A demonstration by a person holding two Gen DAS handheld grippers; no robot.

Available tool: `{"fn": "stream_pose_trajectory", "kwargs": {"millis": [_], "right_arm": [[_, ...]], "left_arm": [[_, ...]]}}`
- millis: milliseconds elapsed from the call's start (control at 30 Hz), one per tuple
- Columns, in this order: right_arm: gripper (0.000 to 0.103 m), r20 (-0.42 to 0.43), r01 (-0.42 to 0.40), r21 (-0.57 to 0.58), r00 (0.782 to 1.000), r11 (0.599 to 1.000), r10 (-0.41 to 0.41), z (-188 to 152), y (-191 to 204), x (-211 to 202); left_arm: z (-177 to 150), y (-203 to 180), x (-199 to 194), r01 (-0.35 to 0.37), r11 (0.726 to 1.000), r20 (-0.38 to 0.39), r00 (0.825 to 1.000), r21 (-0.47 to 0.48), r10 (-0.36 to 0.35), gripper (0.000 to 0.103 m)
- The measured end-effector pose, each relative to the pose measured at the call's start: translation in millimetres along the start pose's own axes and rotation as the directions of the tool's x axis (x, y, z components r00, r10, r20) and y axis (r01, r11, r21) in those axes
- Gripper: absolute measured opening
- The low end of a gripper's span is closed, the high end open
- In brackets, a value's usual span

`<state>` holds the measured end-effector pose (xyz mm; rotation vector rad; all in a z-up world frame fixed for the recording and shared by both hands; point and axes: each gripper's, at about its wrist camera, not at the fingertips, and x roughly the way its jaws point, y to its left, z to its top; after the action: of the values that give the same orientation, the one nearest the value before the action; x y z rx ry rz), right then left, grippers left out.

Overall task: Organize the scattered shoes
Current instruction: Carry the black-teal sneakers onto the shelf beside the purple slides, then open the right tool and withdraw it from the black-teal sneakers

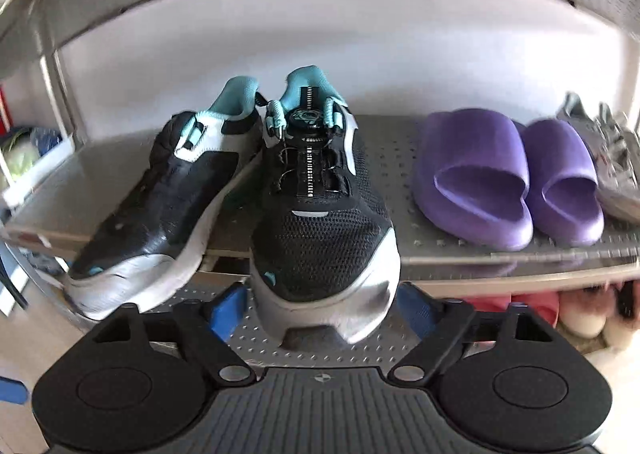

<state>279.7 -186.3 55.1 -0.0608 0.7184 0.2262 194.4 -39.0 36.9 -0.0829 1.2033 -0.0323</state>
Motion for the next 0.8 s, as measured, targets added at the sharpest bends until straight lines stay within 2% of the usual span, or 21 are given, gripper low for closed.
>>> {"fn": "stream_pose_trajectory", "kwargs": {"millis": [167, 333, 433, 533, 800], "right_arm": [[0.077, -0.017, 0.065, -0.024, 0.998, 0.998, -0.066, 9, 25, 13], [0.074, -0.008, 0.125, 0.042, 0.992, 0.991, -0.125, 23, 31, 35], [0.074, -0.001, 0.179, 0.116, 0.984, 0.977, -0.180, 29, 30, 46], [0.074, 0.006, 0.219, 0.136, 0.975, 0.966, -0.222, 34, 27, 54], [0.074, -0.008, 0.199, 0.061, 0.980, 0.978, -0.199, 51, 5, 66]], "left_arm": [[0, 1, 8, -0.012, 1.000, -0.016, 1.000, -0.010, 0.012, 0.096], [0, 4, 11, -0.025, 1.000, -0.021, 0.999, -0.014, 0.025, 0.096], [1, 11, 14, -0.037, 0.999, -0.027, 0.999, -0.021, 0.036, 0.096], [3, 17, 13, -0.036, 0.999, -0.029, 0.999, -0.039, 0.035, 0.096], [4, 24, 5, -0.028, 0.999, -0.016, 1.000, -0.042, 0.027, 0.096]]}}
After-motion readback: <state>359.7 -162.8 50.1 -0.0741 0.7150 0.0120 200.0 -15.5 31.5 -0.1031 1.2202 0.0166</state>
